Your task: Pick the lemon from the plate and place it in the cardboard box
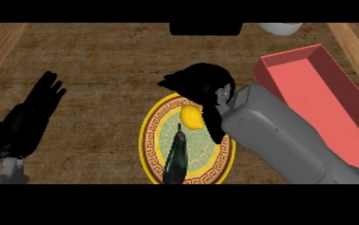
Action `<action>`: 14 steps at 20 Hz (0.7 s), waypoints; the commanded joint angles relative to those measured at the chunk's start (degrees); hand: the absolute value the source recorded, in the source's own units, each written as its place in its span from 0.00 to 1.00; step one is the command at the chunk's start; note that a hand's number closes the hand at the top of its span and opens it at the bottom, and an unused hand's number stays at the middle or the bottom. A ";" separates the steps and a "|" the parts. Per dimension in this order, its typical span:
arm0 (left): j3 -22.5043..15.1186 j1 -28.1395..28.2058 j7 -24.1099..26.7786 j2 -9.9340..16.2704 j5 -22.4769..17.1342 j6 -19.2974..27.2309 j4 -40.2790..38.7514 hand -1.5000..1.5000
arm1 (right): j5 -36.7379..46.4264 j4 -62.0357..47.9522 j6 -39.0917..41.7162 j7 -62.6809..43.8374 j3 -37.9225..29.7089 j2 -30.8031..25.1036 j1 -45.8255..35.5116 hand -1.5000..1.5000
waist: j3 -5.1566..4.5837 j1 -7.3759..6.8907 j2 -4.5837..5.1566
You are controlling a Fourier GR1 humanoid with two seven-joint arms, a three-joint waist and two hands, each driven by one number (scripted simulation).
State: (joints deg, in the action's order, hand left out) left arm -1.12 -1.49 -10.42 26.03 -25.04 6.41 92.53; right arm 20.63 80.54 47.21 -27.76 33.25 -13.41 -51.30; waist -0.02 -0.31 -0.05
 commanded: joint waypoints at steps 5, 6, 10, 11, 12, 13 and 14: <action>1.71 -2.36 -0.57 -2.47 1.97 -2.25 -2.94 0.50 | 7.56 -1.82 1.66 2.79 -0.50 4.50 3.64 0.00 | 0.01 0.14 0.06; -0.11 2.11 0.44 -4.05 3.78 -1.24 1.40 0.50 | 9.49 -3.13 0.68 6.14 -1.63 2.56 3.24 0.00 | 0.02 -0.13 0.05; 3.09 2.67 -5.15 -1.77 1.80 -1.94 6.06 0.50 | 10.82 0.83 1.48 6.20 -1.93 3.64 6.81 0.00 | 0.03 0.01 -0.07; 2.88 1.39 0.79 -4.18 3.44 -3.88 -1.05 0.50 | 11.66 -1.35 1.78 8.05 -3.01 4.70 5.35 0.00 | 0.01 0.07 0.05; 3.36 0.52 -1.92 -3.47 3.69 -2.88 1.15 0.50 | 11.52 -2.72 2.94 8.00 -4.74 5.94 2.93 0.00 | 0.01 -0.03 0.04; 1.47 3.35 -0.58 -5.16 5.05 -2.76 3.13 0.50 | 13.86 0.16 1.36 9.56 -3.21 3.38 6.17 0.00 | 0.02 0.01 0.01; 3.79 2.91 -3.63 -3.69 2.29 -3.98 4.12 0.50 | 14.02 -0.99 1.16 7.58 -3.06 7.25 5.76 0.00 | 0.02 -0.09 0.01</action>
State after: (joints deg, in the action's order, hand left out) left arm 1.28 0.36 -11.94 22.49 -21.90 3.62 94.66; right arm 32.08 78.88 48.80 -20.44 30.45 -8.75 -46.84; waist 0.00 -0.35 -0.02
